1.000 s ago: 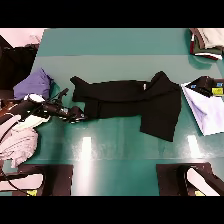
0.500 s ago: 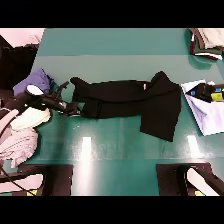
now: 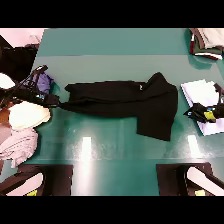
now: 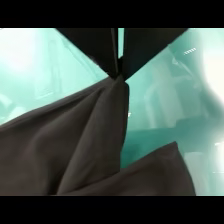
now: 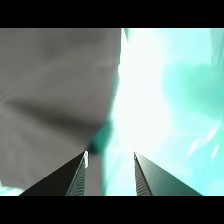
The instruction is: Fold the shirts.
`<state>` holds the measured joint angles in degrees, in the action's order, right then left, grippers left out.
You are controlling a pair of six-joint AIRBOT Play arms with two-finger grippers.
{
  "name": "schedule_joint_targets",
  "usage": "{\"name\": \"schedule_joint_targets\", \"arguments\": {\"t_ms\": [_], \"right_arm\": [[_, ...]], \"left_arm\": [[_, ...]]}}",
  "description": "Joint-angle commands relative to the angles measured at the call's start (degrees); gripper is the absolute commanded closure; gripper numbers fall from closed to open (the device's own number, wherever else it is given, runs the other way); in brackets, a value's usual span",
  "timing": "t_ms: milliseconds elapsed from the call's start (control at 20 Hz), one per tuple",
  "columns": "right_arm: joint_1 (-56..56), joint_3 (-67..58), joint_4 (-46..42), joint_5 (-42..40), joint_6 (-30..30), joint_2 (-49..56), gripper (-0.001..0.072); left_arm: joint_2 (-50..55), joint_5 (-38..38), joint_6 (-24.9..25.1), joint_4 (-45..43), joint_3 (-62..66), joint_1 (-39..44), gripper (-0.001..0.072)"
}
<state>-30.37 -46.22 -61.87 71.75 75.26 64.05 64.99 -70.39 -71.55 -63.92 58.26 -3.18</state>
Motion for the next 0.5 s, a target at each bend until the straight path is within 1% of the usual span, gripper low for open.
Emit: {"name": "schedule_joint_targets", "arguments": {"t_ms": [0, 150, 250, 450], "right_arm": [[-0.81, -0.57, 4.79, -4.39, -2.58, 7.56, 0.0344], [-0.74, -1.68, 12.57, -4.70, -6.01, 14.14, 0.0344], [-0.42, -2.08, 15.85, -4.76, -7.26, 17.05, 0.0344], [3.06, -2.05, 15.61, -5.88, -7.43, 19.04, 0.0345]], "left_arm": [[-1.01, -0.70, -1.18, -2.58, 0.24, -0.26, 0.0683], [-1.01, -0.52, -3.02, -2.54, 0.24, -0.26, 0.0683], [-1.01, -0.55, -3.67, -2.54, 0.24, -0.26, 0.0683], [-1.01, -0.52, -3.69, -2.54, 0.24, -0.26, 0.0683]]}}
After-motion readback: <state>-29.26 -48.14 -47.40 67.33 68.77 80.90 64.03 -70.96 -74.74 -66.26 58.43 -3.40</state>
